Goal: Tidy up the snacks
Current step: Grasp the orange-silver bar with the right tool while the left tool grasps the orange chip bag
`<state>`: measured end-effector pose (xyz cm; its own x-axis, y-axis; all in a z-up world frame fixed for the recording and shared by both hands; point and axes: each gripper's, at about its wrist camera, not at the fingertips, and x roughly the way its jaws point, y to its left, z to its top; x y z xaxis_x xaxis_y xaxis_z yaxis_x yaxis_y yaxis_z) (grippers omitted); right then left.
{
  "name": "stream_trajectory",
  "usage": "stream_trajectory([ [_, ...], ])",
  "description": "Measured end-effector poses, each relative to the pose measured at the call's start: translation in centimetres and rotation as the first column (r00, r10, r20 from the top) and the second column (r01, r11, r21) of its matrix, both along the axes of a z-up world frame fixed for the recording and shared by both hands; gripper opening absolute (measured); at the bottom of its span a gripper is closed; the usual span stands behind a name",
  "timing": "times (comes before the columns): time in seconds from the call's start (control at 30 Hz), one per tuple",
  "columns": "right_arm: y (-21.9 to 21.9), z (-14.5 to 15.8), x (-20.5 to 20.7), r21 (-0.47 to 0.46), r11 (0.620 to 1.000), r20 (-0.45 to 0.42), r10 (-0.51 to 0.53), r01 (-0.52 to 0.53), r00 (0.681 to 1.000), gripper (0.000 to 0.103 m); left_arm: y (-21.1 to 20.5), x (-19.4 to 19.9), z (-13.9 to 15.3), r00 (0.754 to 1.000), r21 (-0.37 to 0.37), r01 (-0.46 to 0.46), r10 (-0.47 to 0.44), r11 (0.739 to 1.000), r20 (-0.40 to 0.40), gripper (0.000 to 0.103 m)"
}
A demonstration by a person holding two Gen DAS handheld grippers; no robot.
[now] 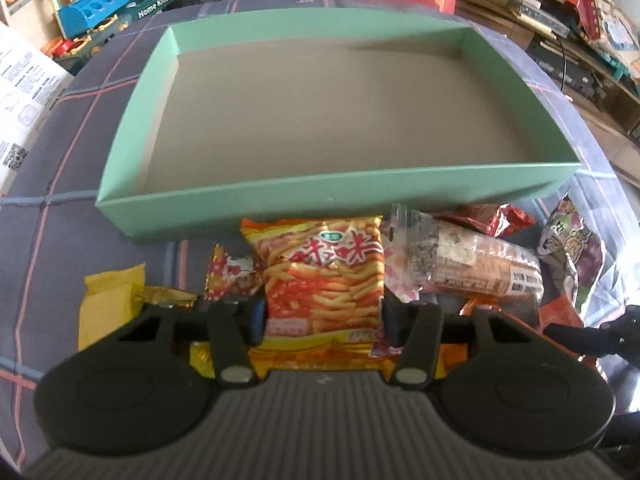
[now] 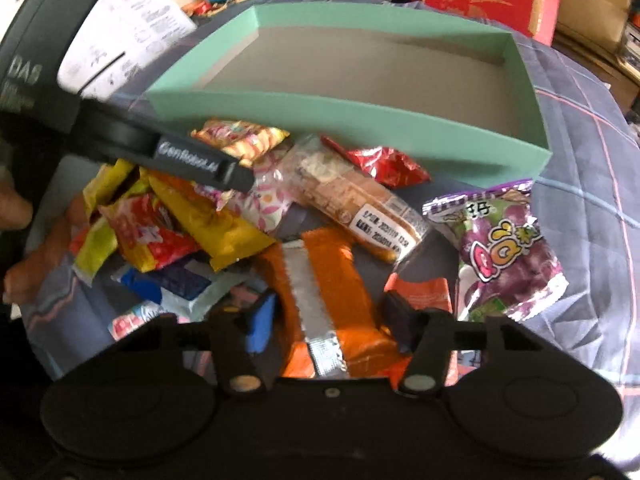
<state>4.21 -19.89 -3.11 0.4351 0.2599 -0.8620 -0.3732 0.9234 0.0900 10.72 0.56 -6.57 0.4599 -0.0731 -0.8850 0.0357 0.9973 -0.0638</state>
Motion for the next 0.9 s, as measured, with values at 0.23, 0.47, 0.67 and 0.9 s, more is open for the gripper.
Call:
stream_trajectory([
  [0.23, -2.3, 1.1, 0.3, 0.128, 0.989, -0.055, -0.071, 0.078, 0.996, 0.047, 0.8, -2.0, 1.7, 0.999, -0.022, 0.005, -0.004, 1.0, 0.04, 0.051],
  [0.47, -2.1, 0.2, 0.8, 0.129, 0.99, -0.108, -0.044, 0.057, 0.993, 0.073, 1.5, -3.0, 2.3, 0.999, -0.037, -0.003, 0.004, 0.999, 0.041, 0.051],
  [0.67, 0.2, -0.8, 1.6, 0.057, 0.998, -0.102, 0.002, 0.004, 0.995, 0.074, 2.3, -3.8, 3.1, 0.998, -0.056, -0.006, 0.009, 0.998, 0.066, 0.051],
  [0.9, 2.6, -1.6, 0.1, -0.102, 0.991, -0.033, 0.082, -0.085, 0.996, 0.068, 3.6, -3.9, 2.8, 0.997, -0.092, -0.027, 0.033, 0.995, 0.067, 0.051],
])
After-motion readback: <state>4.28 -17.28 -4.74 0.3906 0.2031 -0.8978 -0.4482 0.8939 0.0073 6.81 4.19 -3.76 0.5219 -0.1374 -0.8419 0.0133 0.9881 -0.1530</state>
